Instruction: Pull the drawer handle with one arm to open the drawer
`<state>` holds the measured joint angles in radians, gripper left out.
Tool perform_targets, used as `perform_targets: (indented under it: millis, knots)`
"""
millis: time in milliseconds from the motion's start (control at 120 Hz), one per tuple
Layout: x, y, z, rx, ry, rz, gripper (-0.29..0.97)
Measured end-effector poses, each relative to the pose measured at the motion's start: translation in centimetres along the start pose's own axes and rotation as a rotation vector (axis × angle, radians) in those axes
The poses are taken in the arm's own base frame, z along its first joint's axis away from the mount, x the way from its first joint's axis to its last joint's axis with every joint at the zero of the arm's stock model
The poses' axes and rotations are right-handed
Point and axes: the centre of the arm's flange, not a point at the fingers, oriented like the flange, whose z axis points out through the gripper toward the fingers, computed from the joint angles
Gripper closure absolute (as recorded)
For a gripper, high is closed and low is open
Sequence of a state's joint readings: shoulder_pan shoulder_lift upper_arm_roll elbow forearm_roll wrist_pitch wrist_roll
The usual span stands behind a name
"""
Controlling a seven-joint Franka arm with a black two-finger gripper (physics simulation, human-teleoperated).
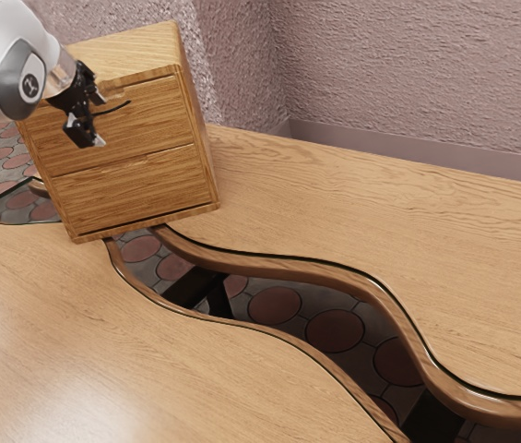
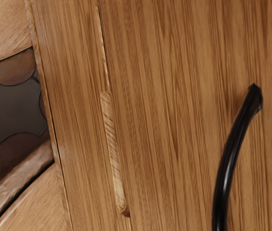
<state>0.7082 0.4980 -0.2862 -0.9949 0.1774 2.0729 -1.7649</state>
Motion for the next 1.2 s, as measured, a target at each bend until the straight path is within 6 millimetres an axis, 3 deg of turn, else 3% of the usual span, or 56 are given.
perform_targets:
  millis: [425,708,933,1200]
  knots:
    - [1.7,0.2,2.8,-0.017,0.019,0.004,0.00]
    - [-0.6,-0.4,2.9,0.009,-0.008,0.033,0.00]
    - [1.0,-0.6,3.4,0.034,0.018,0.029,0.00]
    - [0.5,-2.0,2.6,0.130,0.032,0.041,0.01]
